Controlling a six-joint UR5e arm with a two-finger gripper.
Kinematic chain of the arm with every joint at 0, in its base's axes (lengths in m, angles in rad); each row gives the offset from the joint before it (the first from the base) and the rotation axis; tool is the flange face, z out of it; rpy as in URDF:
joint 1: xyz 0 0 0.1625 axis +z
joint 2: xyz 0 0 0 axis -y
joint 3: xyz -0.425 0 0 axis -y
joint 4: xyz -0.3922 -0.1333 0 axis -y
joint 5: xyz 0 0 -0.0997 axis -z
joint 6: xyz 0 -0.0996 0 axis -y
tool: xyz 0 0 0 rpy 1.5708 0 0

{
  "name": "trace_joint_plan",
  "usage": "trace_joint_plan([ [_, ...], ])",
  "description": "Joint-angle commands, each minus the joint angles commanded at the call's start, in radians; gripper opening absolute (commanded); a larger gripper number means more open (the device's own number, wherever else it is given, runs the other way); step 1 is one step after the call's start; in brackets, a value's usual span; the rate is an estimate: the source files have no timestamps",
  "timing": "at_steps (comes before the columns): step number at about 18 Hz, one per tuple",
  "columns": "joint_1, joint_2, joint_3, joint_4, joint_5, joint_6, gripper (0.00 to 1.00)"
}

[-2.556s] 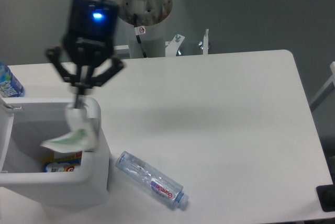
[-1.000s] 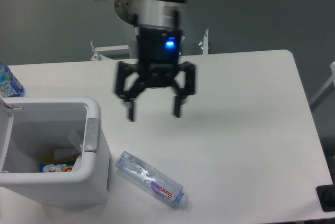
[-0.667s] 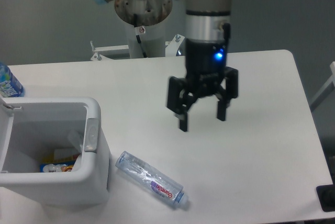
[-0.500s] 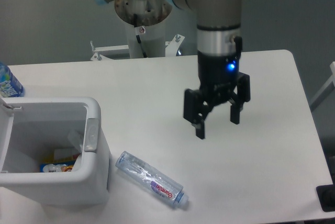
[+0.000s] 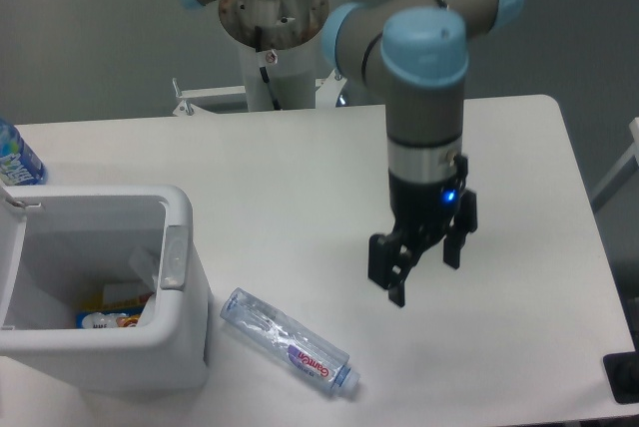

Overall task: Place the trash in the trash can
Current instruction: 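Move the open gripper over to the clear water bottle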

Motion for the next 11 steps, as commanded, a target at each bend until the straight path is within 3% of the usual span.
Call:
trace_joint_plan([
  [11,-0.095,-0.167,0.021,0.0,0.05,-0.031,1.0],
])
